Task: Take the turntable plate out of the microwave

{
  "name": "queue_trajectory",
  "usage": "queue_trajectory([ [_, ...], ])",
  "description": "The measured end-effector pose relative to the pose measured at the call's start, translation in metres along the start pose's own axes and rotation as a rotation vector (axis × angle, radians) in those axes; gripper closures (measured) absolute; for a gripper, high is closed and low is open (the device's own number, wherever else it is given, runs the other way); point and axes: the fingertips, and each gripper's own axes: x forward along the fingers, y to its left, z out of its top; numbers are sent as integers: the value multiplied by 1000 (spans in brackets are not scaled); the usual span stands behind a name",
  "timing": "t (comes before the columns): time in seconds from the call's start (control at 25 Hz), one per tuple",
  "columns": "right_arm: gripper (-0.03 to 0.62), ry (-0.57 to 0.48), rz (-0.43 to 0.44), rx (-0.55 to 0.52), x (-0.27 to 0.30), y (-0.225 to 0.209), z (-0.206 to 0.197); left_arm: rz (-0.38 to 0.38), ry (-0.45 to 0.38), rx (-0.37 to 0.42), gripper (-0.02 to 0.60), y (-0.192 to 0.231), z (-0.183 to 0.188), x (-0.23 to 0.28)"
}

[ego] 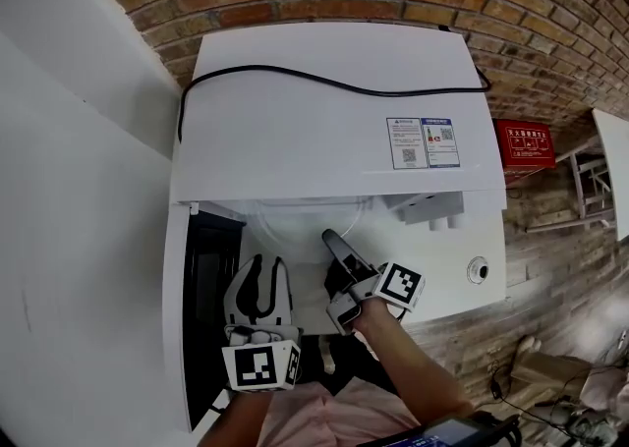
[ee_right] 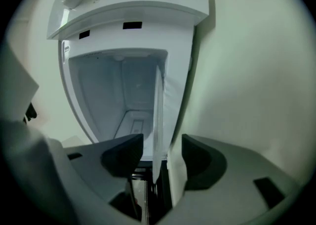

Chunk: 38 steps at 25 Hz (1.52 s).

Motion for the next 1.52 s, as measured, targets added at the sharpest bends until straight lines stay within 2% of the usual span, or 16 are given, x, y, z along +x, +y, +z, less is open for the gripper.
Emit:
queue_trajectory([
  [0.12, 346, -14, 11, 9, 9, -1, 9, 1, 2, -4, 472, 2, 0, 1],
  [0.16, 361, -21, 31, 9, 12, 1, 12, 1, 3, -6, 472, 2, -1, 2],
  [0.32, 332, -42, 78, -39, 20, 9, 21, -4, 7, -8, 471, 3, -2, 4],
  [0.48, 332, -29, 105, -57, 28, 13, 22, -2, 14, -10, 471, 4, -4, 6],
  [0.76, 321, -17, 121, -30, 37, 16, 25, 3, 19, -13, 471, 6, -5, 8],
  [0.92, 386, -11, 59, -23, 35, 7, 24, -1, 21, -13, 469, 3, -5, 9],
  [1.0, 453, -2, 41, -43, 34, 4, 23, 0, 22, -11, 469, 3, -6, 8],
  [1.12, 490, 9, 78, -58, 35, 8, 22, 8, 25, -9, 468, 6, -7, 8],
  [1.2, 560, 12, 131, -63, 35, 16, 21, 14, 28, -12, 468, 8, -9, 7],
  [1.36, 565, 17, 181, -19, 34, 22, 19, 22, 35, -29, 463, 10, -12, 5],
  [1.52, 563, 41, 199, -20, 25, 23, 16, 20, 41, -49, 460, 10, -19, 1],
])
